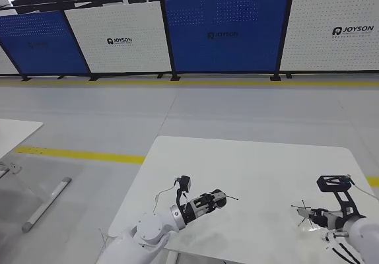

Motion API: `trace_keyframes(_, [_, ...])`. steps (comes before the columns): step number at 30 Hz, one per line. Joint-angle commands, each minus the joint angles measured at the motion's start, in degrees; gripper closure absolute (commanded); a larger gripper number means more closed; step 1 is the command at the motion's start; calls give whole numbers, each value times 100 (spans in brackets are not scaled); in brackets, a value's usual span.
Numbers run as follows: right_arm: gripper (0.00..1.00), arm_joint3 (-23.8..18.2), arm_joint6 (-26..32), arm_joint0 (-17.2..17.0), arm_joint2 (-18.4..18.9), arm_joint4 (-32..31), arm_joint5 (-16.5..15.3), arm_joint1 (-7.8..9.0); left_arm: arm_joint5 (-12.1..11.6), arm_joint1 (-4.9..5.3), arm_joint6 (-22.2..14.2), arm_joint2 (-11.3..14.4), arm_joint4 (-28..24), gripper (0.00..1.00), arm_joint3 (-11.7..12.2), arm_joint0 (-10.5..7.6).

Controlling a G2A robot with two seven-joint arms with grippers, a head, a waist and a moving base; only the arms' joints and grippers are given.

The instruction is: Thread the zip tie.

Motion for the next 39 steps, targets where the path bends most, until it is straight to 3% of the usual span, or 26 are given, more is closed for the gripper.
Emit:
trace_keyframes(1, [0,-64,-15,-3,14,-63,-44,9,0,0,0,0,0,100,0,0])
trace_keyframes(3, [0,-77,93,60,-22,-221,-39,18,0,0,0,0,0,100,0,0])
trace_keyframes(6, [0,189,175,281,-267,-354,-271,29,0,0,0,0,0,100,0,0])
trace_keyframes(8, [0,557,175,505,-462,-269,-535,43,0,0,0,0,0,100,0,0])
trace_keyframes(11, [0,1163,175,884,-698,217,-1209,88,0,0,0,0,0,100,0,0])
trace_keyframes(12, [0,1241,175,922,-715,251,-1269,96,0,0,0,0,0,100,0,0])
trace_keyframes(23, [0,1241,175,922,-715,251,-1269,96,0,0,0,0,0,100,0,0])
trace_keyframes(27, [0,1228,-8,840,-713,-70,-1010,103,0,0,0,0,0,100,0,0])
trace_keyframes(31, [0,1186,175,929,-957,-705,-649,95,0,0,0,0,0,100,0,0])
trace_keyframes(39, [0,1181,173,943,-1008,-701,-656,90,0,0,0,0,0,100,0,0])
